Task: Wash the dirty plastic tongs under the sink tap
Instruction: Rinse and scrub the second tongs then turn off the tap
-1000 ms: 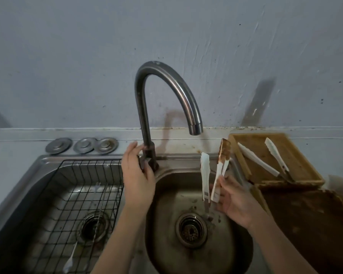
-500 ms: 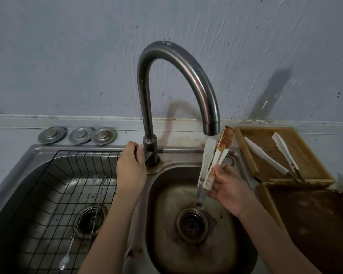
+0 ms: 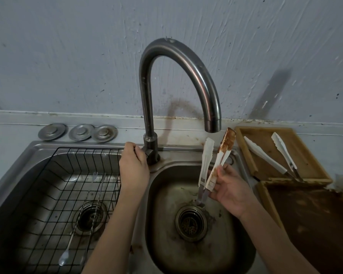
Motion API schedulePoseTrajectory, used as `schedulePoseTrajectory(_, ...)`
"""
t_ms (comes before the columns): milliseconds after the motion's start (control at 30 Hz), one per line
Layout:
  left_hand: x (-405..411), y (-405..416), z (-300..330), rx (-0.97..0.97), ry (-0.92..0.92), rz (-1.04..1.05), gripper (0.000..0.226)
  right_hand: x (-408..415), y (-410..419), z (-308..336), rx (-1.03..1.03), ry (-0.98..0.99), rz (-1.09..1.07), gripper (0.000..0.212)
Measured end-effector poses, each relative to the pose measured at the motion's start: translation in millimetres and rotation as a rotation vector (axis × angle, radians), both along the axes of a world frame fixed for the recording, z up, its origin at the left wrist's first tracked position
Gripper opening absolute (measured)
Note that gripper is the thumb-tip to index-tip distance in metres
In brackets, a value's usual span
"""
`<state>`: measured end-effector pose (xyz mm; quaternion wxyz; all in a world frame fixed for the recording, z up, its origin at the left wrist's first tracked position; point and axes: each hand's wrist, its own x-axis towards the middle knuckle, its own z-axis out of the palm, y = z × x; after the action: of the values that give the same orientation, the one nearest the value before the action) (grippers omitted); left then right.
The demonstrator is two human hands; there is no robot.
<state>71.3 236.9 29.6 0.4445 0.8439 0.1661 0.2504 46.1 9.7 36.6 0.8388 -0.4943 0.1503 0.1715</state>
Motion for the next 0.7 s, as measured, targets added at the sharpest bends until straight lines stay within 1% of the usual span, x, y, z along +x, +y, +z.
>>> schedulePoseTrajectory(200, -0.6, -1.3, 0.2, -0.018, -0.004, 0.003, 0.019, -0.6, -0.5, -4.3, 0.085, -0.018, 0.021, 0.020)
schedulePoseTrajectory(300, 0.6, -1.5, -1.3, -0.022, -0.005, 0.007, 0.020, 0.0, -0.2, -5.8, 0.127, -0.018, 0.020, 0.028)
schedulePoseTrajectory(367, 1.5, -1.1, -2.2, -0.017, -0.004, 0.013, 0.020, 0.0, 0.3, -6.7, 0.154, -0.022, 0.020, 0.027)
schedulePoseTrajectory(700, -0.1, 0.4, -6.6, -0.045, -0.027, 0.028, 0.024, -0.1, 3.6, -7.5, 0.161, -0.024, 0.008, 0.030)
